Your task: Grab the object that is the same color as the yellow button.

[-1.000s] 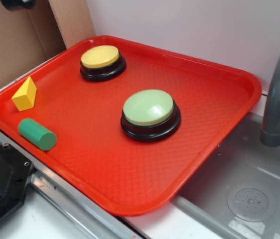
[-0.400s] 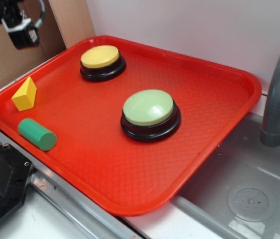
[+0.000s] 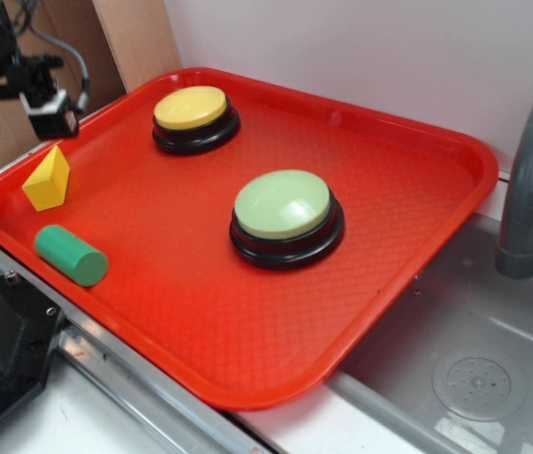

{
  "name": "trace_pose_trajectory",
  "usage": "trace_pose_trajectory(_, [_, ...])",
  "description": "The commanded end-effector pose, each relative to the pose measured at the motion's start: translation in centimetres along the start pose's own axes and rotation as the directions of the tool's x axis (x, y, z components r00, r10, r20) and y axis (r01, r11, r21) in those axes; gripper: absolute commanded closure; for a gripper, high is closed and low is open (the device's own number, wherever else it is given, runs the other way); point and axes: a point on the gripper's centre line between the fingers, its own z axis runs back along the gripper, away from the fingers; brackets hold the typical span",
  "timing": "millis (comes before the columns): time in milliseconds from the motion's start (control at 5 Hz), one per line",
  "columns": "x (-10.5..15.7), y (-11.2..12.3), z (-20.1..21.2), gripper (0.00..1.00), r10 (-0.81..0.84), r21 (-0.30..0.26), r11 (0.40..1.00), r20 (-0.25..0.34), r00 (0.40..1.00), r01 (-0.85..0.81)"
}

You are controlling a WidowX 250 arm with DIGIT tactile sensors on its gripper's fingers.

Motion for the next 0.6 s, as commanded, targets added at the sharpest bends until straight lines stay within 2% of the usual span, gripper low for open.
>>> trace_pose_trajectory(0, [0.9,0.8,-3.6,0.00,-0.001,0.019,1.000,-0.005,1.000,0.001])
trace_pose_trajectory(200, [1.0,0.2,-4.5,0.00,-0.005,0.030,1.000,0.018,1.000,0.004])
trace_pose_trajectory(400, [1.0,0.3,-5.3,0.43,-0.001,-0.001,1.000,0.007,1.000,0.001])
